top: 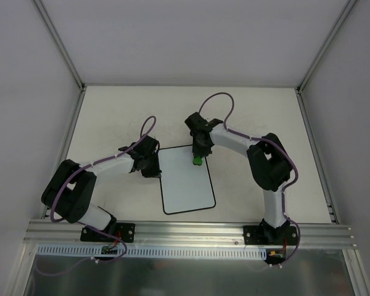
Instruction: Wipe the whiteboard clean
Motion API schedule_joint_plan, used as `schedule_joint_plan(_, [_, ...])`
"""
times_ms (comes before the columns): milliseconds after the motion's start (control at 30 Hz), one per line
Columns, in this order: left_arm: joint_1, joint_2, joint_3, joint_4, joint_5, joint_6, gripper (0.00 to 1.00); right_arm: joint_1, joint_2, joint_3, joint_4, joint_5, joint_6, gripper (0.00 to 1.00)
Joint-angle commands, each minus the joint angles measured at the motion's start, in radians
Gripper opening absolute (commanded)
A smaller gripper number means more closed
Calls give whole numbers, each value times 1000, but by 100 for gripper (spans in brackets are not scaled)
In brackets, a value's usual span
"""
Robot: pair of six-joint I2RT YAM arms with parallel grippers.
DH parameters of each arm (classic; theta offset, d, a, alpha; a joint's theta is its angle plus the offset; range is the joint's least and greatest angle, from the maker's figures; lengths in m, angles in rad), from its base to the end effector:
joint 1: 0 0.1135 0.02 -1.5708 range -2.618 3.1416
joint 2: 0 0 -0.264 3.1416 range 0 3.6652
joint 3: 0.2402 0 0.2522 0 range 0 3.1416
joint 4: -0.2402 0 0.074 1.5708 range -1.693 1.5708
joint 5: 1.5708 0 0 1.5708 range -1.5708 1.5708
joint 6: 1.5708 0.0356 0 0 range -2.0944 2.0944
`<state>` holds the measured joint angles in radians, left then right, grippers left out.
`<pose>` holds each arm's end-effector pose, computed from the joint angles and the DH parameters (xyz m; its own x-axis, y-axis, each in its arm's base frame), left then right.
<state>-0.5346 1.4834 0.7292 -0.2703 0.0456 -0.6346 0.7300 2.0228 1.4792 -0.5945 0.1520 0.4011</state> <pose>0.2345 -0.1407 0.1589 -0.9059 -0.1519 -0.3953 -0.0096 0.9406 -0.3394 0.3179 0.2772 0.1765 -0.8617 -0.2532 -0.4397 -0.2992 0.9535 0.0372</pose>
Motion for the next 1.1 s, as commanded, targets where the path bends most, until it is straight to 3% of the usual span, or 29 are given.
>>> schedule_joint_plan(0, [4, 26, -53, -104, -35, 52, 0, -56, -45, -109, -120, 77, 4, 0])
schedule_joint_plan(233, [-2, 21, -56, -104, -24, 58, 0, -34, -47, -108, -120, 37, 1, 0])
schedule_joint_plan(533, [-11, 15, -53, -104, -23, 61, 0, 84, 80, 127, -126, -29, -34, 0])
schedule_joint_plan(733, [-11, 20, -54, -102, -23, 56, 0, 129, 163, 193, -125, -68, -34, 0])
schedule_joint_plan(833, [-13, 18, -56, -104, -26, 55, 0, 120, 163, 165, -125, -68, -35, 0])
schedule_joint_plan(1067, [-11, 6, -66, -102, -26, 52, 0, -21, -22, -117, -80, -11, -12, 0])
